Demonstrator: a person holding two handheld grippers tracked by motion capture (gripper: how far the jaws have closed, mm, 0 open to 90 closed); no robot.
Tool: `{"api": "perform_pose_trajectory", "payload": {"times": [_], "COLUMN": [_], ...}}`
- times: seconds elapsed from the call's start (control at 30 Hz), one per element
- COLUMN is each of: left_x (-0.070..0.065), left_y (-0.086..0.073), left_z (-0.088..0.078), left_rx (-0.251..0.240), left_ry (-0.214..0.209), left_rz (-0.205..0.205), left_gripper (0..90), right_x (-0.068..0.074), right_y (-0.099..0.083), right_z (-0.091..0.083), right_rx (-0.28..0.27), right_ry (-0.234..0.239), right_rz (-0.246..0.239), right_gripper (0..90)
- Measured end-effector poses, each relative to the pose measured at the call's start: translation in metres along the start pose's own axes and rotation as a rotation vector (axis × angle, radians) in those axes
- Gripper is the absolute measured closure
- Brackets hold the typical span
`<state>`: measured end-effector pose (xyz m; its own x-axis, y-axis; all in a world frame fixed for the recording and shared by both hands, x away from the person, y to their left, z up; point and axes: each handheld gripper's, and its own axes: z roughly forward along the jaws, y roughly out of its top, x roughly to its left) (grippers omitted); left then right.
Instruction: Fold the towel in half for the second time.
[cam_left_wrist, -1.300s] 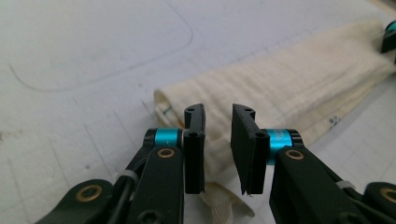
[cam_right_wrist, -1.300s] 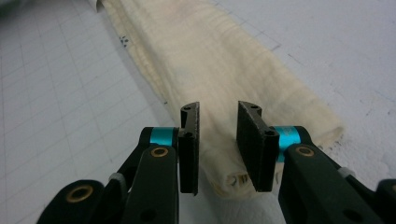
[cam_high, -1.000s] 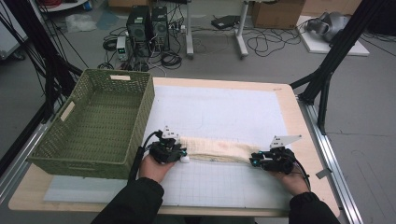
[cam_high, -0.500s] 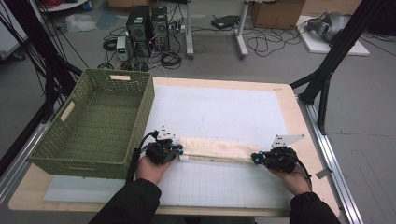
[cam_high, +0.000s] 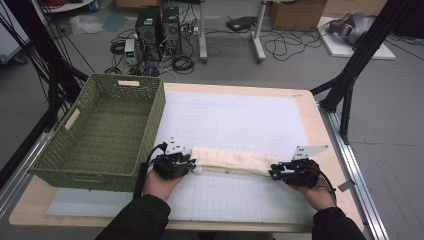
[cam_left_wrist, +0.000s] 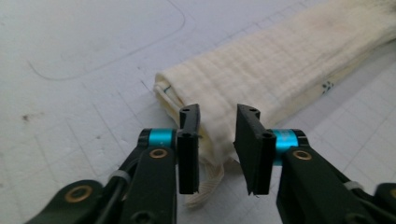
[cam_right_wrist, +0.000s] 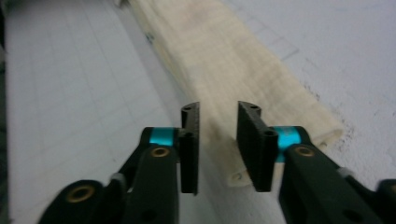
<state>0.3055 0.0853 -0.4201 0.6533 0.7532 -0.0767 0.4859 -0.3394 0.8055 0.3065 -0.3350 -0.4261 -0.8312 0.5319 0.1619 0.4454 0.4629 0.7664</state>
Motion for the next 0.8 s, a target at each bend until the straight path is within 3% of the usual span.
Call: {"api": "perform_pose_trajectory", "payload": {"times": [0.13, 0.2, 0.27, 0.4, 0.53, 0.6, 0.8], "left_x": [0.000, -0.002, -0.005, -0.014, -0.019, -0.020, -0.018], "left_y": [0.013, 0.020, 0.023, 0.023, 0.020, 0.016, 0.014], "left_z": [-0.002, 0.006, 0.014, 0.034, 0.047, 0.051, 0.049], "left_rx": [-0.051, -0.048, -0.038, 0.009, 0.077, 0.123, 0.139], "left_ry": [-0.002, -0.009, -0.021, -0.063, -0.095, -0.103, -0.094], "left_rz": [-0.001, 0.006, 0.018, 0.025, 0.042, 0.060, 0.070], "left_gripper": [63.7, 67.0, 76.4, 85.5, 83.1, 82.5, 89.8], "right_x": [0.000, 0.000, 0.000, 0.005, 0.011, 0.012, 0.014], "right_y": [0.011, 0.019, 0.026, 0.035, 0.037, 0.036, 0.029], "right_z": [-0.006, -0.003, 0.008, 0.039, 0.060, 0.062, 0.061], "right_rx": [-0.064, -0.084, -0.087, -0.032, 0.050, 0.065, 0.105], "right_ry": [-0.019, -0.034, -0.033, 0.024, 0.059, 0.063, 0.063], "right_rz": [0.002, 0.002, 0.006, -0.004, -0.019, -0.028, -0.055], "right_gripper": [63.0, 67.4, 71.1, 77.0, 77.8, 78.1, 88.0]}}
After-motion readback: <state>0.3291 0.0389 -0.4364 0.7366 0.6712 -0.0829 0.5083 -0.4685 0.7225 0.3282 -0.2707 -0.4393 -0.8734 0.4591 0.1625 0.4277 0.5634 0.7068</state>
